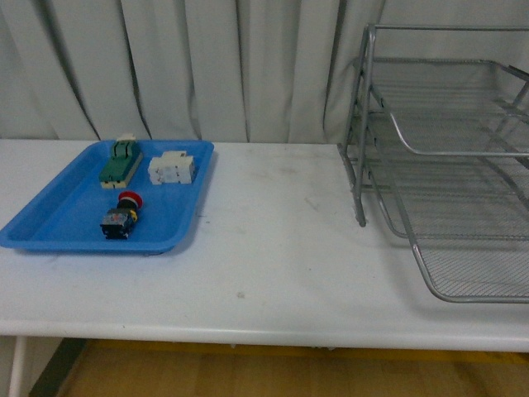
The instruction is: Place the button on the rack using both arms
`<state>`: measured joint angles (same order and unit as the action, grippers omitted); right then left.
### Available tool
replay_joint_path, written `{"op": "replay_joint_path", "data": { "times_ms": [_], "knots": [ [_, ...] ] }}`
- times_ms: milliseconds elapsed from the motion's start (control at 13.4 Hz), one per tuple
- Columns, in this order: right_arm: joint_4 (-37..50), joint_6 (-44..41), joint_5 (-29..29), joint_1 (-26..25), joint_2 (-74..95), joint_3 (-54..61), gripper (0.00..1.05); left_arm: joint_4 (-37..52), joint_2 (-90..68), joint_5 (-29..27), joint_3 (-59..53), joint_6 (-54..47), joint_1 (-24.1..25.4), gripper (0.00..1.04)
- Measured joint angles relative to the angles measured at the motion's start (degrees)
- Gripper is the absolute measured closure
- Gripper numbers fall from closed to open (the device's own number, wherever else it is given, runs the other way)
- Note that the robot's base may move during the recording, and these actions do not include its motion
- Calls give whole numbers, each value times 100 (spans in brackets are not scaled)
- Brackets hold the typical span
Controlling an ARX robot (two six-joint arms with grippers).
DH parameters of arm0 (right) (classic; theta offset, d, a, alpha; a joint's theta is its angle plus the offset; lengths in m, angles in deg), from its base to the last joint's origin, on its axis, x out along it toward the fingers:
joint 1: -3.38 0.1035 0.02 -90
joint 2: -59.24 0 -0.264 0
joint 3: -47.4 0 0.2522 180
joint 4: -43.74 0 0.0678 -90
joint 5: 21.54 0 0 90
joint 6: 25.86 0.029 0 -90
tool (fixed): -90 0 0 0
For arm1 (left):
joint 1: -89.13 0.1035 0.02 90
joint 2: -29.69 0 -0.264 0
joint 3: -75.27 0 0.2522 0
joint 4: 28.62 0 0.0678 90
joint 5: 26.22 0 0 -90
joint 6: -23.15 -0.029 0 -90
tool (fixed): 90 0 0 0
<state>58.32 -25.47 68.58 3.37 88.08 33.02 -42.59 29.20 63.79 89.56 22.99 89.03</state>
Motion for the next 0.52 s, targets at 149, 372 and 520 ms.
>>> {"op": "replay_joint_path", "data": {
  "times_ms": [149,372,520],
  "knots": [
    [-295,0,0,0,-350,0,103,-2,0,-2,0,0,0,7],
    [-754,0,0,0,-813,2,103,-2,0,-2,0,0,0,7],
    [-1078,-2,0,0,-1128,2,103,-2,0,-2,0,0,0,7]
  ]
}}
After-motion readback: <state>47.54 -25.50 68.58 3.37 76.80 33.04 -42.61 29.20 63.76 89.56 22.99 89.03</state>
